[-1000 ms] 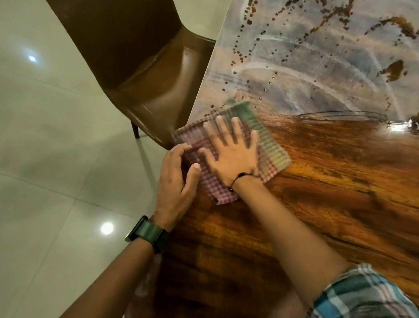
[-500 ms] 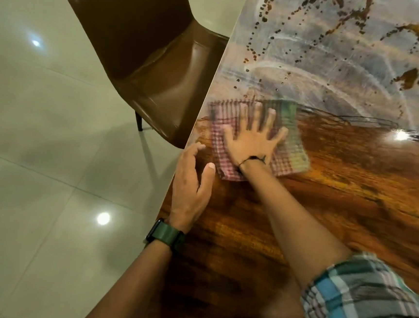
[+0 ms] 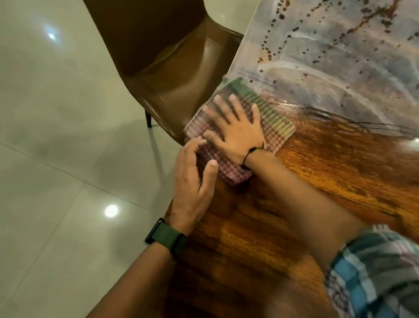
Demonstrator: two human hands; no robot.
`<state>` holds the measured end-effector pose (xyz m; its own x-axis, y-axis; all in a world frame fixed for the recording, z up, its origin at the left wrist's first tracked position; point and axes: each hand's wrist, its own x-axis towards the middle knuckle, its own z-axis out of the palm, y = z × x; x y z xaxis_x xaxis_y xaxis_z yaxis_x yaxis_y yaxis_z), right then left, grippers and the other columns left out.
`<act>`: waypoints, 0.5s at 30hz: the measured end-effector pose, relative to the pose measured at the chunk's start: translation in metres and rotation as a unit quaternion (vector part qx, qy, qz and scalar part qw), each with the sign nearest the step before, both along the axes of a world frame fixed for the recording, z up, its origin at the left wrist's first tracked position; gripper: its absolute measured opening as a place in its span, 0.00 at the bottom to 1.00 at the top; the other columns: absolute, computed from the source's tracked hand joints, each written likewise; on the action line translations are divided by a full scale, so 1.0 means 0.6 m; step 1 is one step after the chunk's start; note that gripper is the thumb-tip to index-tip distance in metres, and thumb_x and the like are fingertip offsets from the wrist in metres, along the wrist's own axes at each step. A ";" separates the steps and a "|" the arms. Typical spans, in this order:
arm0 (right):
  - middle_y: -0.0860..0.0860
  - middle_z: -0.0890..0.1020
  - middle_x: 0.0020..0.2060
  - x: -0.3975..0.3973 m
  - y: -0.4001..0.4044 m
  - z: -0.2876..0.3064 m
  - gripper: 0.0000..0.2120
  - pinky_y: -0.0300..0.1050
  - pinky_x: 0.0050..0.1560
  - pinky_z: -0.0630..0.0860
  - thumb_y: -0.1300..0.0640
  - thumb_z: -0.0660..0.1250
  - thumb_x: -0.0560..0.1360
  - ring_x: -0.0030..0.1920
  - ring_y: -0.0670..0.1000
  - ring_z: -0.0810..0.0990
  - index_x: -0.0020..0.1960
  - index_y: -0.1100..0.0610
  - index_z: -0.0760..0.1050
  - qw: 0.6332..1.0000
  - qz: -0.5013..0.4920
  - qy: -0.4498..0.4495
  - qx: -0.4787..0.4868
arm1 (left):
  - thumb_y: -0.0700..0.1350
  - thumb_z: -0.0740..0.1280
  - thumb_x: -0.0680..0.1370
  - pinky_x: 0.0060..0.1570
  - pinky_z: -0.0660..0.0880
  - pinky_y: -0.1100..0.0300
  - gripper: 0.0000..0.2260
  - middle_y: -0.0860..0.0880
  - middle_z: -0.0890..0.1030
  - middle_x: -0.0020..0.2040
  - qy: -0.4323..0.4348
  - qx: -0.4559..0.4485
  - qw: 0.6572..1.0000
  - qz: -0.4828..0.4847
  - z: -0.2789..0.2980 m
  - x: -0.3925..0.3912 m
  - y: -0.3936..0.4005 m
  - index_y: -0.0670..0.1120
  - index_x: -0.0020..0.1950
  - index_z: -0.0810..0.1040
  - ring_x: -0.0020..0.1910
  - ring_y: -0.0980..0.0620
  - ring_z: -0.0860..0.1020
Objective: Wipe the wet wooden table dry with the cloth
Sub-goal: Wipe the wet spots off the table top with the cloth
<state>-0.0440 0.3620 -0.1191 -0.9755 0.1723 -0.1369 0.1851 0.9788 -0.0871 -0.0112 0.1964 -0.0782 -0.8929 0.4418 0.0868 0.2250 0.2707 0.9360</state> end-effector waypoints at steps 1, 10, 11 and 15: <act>0.44 0.48 0.77 -0.019 0.024 0.001 0.31 0.65 0.69 0.35 0.32 0.38 0.74 0.76 0.52 0.42 0.75 0.38 0.47 1.000 -0.021 0.004 -0.012 | 0.53 0.55 0.76 0.62 0.69 0.46 0.22 0.43 0.72 0.62 0.001 -0.003 1.000 0.002 -0.001 0.004 0.000 0.41 0.65 0.68 0.62 0.48 0.71; 0.49 0.42 0.77 0.050 -0.033 0.002 0.31 0.66 0.69 0.34 0.37 0.42 0.76 0.75 0.56 0.36 0.76 0.45 0.40 0.997 0.067 -0.011 0.045 | 0.53 0.55 0.76 0.62 0.70 0.46 0.22 0.48 0.71 0.62 -0.008 0.012 1.000 -0.007 0.001 0.025 0.019 0.42 0.65 0.68 0.62 0.49 0.70; 0.50 0.44 0.77 0.077 -0.051 0.004 0.32 0.66 0.69 0.34 0.38 0.44 0.76 0.75 0.55 0.35 0.76 0.46 0.42 0.992 0.120 -0.011 0.040 | 0.52 0.55 0.76 0.62 0.70 0.45 0.22 0.49 0.70 0.63 -0.009 0.009 1.000 -0.011 0.001 0.024 0.022 0.42 0.65 0.67 0.63 0.49 0.70; 0.52 0.58 0.75 0.110 -0.058 0.010 0.31 0.66 0.70 0.40 0.39 0.49 0.75 0.74 0.54 0.42 0.75 0.50 0.57 0.975 0.224 -0.005 -0.002 | 0.52 0.55 0.76 0.62 0.69 0.42 0.22 0.42 0.71 0.65 -0.003 -0.001 1.000 -0.016 0.000 0.015 0.026 0.41 0.66 0.67 0.64 0.45 0.70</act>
<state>0.0223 0.3274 -0.1134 -0.9511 -0.2714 -0.1474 -0.2602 0.9613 -0.0906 -0.0022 0.2117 -0.0782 -0.8788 0.4705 0.0799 0.2276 0.2661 0.9367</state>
